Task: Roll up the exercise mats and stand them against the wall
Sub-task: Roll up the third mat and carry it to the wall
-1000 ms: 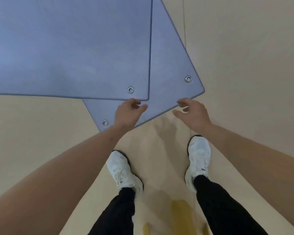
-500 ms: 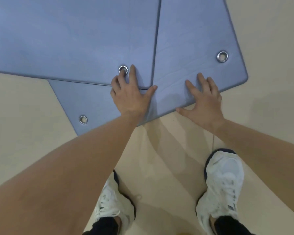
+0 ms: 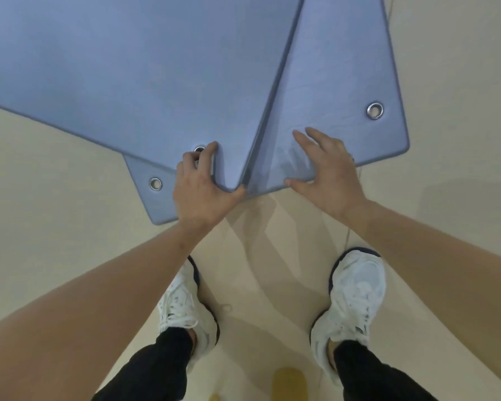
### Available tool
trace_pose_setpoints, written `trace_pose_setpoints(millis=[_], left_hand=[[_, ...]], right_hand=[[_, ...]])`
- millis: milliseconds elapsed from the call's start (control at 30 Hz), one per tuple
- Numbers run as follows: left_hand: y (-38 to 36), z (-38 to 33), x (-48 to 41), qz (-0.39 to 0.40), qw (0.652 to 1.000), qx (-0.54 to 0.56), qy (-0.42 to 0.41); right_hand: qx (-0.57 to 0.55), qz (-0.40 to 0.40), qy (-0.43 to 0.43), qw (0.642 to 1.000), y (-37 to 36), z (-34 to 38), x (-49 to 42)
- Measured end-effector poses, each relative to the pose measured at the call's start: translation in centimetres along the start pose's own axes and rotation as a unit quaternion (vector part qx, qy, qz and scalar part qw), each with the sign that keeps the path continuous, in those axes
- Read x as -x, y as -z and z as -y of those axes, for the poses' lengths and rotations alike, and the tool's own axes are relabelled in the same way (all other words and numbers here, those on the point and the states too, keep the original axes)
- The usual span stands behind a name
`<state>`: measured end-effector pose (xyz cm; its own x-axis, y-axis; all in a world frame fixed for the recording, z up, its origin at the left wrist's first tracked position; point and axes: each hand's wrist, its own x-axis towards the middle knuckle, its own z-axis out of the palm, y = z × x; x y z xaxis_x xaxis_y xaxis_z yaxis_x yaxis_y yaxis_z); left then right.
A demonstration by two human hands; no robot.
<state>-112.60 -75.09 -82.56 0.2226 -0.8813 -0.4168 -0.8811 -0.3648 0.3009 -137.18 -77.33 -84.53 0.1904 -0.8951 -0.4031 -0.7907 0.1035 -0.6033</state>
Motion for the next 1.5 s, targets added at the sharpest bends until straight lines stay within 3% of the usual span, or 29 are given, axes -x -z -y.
trace_pose_setpoints(millis=[133, 300, 533, 633, 867, 1133, 1267, 1367, 1500], left_hand=[[5.7, 3.8, 5.3, 0.04, 0.999, 0.021, -0.004], [13.3, 9.4, 10.7, 0.096, 0.991, 0.089, -0.015], [19.1, 19.2, 17.5, 0.16, 0.97, 0.179, -0.024], [19.9, 23.6, 20.0, 0.163, 0.973, 0.163, -0.001], [20.1, 29.5, 26.2, 0.18, 0.98, 0.031, 0.079], [17.3, 27.7, 26.7, 0.026, 0.995, 0.076, 0.054], [17.8, 30.1, 26.1, -0.093, 0.995, 0.038, -0.011], [18.0, 32.7, 26.7, -0.145, 0.988, -0.012, -0.052], [17.1, 34.4, 26.3, -0.154, 0.987, -0.008, -0.038]], right_hand=[[0.05, 0.013, 0.112, 0.992, 0.4, 4.8, 0.1], [0.155, 0.059, 0.241, 0.956, 0.5, 9.2, 0.6], [0.192, 0.099, 0.28, 0.935, -1.5, 12.8, 1.5], [0.162, 0.136, 0.312, 0.926, -4.3, 15.3, 3.7], [0.136, 0.093, 0.284, 0.944, -10.0, 23.1, 9.7], [0.107, 0.098, 0.247, 0.958, -15.1, 33.9, 15.1], [0.054, 0.108, 0.209, 0.97, -16.5, 37.4, 18.1], [0.017, 0.101, 0.218, 0.971, -17.3, 38.2, 19.1], [0.035, 0.054, 0.275, 0.959, -18.1, 35.7, 18.8]])
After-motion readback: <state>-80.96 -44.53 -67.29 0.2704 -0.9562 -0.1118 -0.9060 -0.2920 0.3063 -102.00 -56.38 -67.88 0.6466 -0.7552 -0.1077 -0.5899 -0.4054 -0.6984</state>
